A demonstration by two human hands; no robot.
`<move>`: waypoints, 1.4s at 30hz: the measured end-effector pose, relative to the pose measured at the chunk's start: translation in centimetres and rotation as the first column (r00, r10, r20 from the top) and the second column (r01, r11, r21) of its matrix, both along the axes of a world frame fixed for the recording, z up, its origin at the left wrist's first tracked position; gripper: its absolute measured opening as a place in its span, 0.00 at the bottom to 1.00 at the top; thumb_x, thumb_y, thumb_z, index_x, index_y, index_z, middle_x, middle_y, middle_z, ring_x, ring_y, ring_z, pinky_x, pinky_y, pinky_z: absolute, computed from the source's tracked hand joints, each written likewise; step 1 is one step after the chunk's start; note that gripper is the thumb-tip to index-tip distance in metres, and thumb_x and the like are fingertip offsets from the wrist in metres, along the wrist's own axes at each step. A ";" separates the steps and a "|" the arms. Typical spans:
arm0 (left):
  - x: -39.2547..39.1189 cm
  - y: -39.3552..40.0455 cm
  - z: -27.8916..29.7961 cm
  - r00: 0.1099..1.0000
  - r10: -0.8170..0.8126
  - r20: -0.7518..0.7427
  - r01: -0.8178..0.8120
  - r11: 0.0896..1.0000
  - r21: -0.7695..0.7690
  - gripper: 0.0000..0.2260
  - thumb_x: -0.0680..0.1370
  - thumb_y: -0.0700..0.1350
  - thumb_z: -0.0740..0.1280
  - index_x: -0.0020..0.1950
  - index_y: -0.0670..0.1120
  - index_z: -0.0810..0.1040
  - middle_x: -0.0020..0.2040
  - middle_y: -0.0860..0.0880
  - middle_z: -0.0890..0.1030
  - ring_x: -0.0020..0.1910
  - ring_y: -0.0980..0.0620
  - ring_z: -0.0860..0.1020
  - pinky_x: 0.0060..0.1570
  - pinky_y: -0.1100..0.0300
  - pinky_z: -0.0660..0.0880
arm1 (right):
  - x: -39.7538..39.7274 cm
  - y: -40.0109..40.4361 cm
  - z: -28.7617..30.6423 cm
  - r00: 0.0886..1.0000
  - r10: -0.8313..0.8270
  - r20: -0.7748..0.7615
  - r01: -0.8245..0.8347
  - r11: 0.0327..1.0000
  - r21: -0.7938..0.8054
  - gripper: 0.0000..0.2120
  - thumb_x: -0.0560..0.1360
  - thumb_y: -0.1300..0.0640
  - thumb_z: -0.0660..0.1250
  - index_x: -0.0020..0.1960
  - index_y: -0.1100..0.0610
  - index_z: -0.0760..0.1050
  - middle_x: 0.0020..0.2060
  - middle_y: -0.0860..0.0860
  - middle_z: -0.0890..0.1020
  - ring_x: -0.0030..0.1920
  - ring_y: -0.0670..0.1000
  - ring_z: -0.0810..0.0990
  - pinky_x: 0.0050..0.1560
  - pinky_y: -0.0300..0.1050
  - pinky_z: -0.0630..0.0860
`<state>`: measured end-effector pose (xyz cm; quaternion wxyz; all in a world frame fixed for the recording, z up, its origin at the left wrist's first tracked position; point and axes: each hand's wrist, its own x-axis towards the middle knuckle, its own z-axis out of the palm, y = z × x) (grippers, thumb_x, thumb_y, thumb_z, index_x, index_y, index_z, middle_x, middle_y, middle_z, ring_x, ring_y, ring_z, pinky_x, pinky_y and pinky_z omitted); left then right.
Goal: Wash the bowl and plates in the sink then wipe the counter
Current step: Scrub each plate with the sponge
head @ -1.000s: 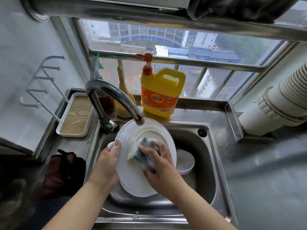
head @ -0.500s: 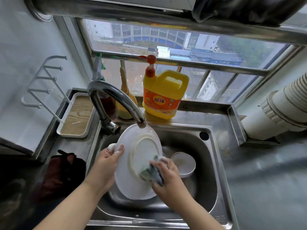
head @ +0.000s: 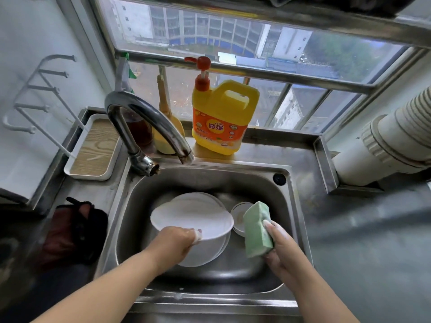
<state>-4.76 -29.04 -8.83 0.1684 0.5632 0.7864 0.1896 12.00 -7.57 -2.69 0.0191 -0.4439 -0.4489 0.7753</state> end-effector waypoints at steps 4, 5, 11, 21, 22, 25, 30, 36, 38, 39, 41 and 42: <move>0.9 0.5 -2.0 0.991 -0.090 -0.101 0.072 0.983 -0.172 0.18 0.54 0.43 0.81 0.41 0.51 0.84 0.37 0.55 0.85 0.31 0.58 0.82 0.26 0.66 0.76 | 0.2 0.0 -0.5 0.999 0.012 -0.053 -0.016 0.997 -0.076 0.14 0.79 0.56 0.59 0.60 0.61 0.74 0.41 0.55 0.82 0.36 0.47 0.80 0.33 0.40 0.77; 1.1 0.7 -2.6 0.989 -0.100 -0.111 0.073 0.973 -0.220 0.20 0.51 0.43 0.82 0.41 0.51 0.84 0.36 0.55 0.84 0.30 0.58 0.82 0.25 0.66 0.76 | 0.2 0.1 -0.8 0.999 0.009 -0.051 -0.013 0.997 -0.080 0.14 0.79 0.56 0.59 0.60 0.62 0.74 0.41 0.55 0.82 0.36 0.47 0.80 0.32 0.40 0.77; 2.7 3.0 -4.3 0.986 -0.165 -0.023 0.126 0.825 -0.551 0.24 0.77 0.36 0.60 0.73 0.40 0.63 0.70 0.41 0.71 0.65 0.41 0.73 0.63 0.50 0.71 | -0.4 0.4 -2.1 0.998 0.033 -0.046 -0.038 0.994 -0.107 0.16 0.76 0.56 0.62 0.60 0.62 0.74 0.42 0.56 0.82 0.37 0.47 0.80 0.32 0.39 0.77; 3.0 4.8 -6.2 0.991 -0.130 -0.016 0.086 0.742 -0.664 0.31 0.77 0.32 0.58 0.78 0.45 0.51 0.79 0.48 0.44 0.77 0.40 0.46 0.72 0.41 0.53 | -1.5 -0.2 -3.3 0.995 0.060 -0.076 -0.077 0.966 -0.246 0.22 0.70 0.53 0.65 0.61 0.63 0.73 0.45 0.59 0.83 0.40 0.51 0.82 0.36 0.43 0.79; 2.9 4.9 -6.1 0.994 -0.112 -0.004 0.078 0.714 -0.695 0.32 0.77 0.33 0.59 0.78 0.46 0.49 0.79 0.49 0.43 0.77 0.40 0.45 0.72 0.40 0.51 | -1.7 -0.4 -3.1 0.996 0.056 -0.076 -0.074 0.962 -0.262 0.23 0.69 0.52 0.68 0.61 0.62 0.73 0.46 0.58 0.83 0.41 0.51 0.82 0.37 0.43 0.79; 2.6 4.6 -5.4 0.995 0.088 0.057 -0.019 0.686 -0.727 0.30 0.78 0.41 0.63 0.77 0.46 0.53 0.79 0.49 0.45 0.77 0.42 0.47 0.73 0.42 0.50 | -2.3 -1.1 -2.5 0.996 0.015 -0.089 -0.044 0.942 -0.333 0.25 0.70 0.52 0.70 0.65 0.58 0.72 0.53 0.59 0.82 0.47 0.52 0.81 0.41 0.43 0.80; 3.2 4.1 -1.6 0.643 0.641 0.419 -0.433 0.755 -0.492 0.18 0.78 0.49 0.64 0.66 0.48 0.68 0.63 0.49 0.74 0.59 0.51 0.75 0.60 0.60 0.70 | -3.7 -1.8 -1.3 1.000 -0.002 0.008 0.006 0.848 -0.530 0.25 0.69 0.53 0.64 0.63 0.64 0.75 0.48 0.62 0.80 0.44 0.60 0.79 0.44 0.51 0.76; 4.3 3.5 2.5 0.432 0.634 0.642 -0.546 0.750 -0.373 0.08 0.78 0.44 0.64 0.55 0.54 0.71 0.53 0.54 0.77 0.48 0.59 0.76 0.44 0.71 0.70 | -4.9 -3.1 -0.6 0.997 0.055 0.050 -0.026 0.892 -0.451 0.27 0.66 0.60 0.72 0.63 0.64 0.71 0.42 0.60 0.76 0.36 0.56 0.78 0.38 0.50 0.77; 4.3 3.2 3.2 0.369 0.640 0.674 -0.571 0.728 -0.379 0.07 0.78 0.43 0.64 0.52 0.55 0.72 0.53 0.53 0.78 0.49 0.55 0.78 0.46 0.66 0.71 | -4.7 -2.9 -0.8 0.994 0.089 0.062 -0.059 0.921 -0.386 0.24 0.70 0.64 0.66 0.65 0.61 0.68 0.41 0.58 0.77 0.31 0.53 0.75 0.33 0.45 0.75; 4.3 3.0 3.3 0.340 0.644 0.685 -0.580 0.717 -0.387 0.07 0.78 0.42 0.64 0.51 0.55 0.73 0.53 0.51 0.79 0.50 0.53 0.78 0.47 0.64 0.72 | -4.5 -2.7 -1.1 0.993 0.081 0.087 -0.046 0.937 -0.346 0.20 0.73 0.66 0.63 0.64 0.57 0.69 0.41 0.57 0.77 0.29 0.52 0.74 0.31 0.44 0.74; 4.3 2.5 3.7 0.300 0.652 0.696 -0.593 0.699 -0.400 0.07 0.78 0.41 0.63 0.50 0.55 0.73 0.53 0.49 0.80 0.51 0.50 0.79 0.48 0.61 0.73 | -4.1 -2.5 -1.4 0.982 0.105 0.157 -0.070 0.973 -0.218 0.13 0.77 0.64 0.61 0.59 0.53 0.72 0.38 0.55 0.77 0.28 0.50 0.74 0.30 0.43 0.73; 4.3 2.3 3.9 0.287 0.658 0.696 -0.598 0.691 -0.407 0.07 0.78 0.41 0.63 0.50 0.53 0.73 0.53 0.49 0.80 0.51 0.49 0.80 0.48 0.60 0.73 | -3.9 -2.5 -1.8 0.970 0.129 0.204 -0.100 0.984 -0.150 0.08 0.78 0.61 0.62 0.57 0.54 0.73 0.37 0.54 0.76 0.30 0.50 0.74 0.32 0.43 0.72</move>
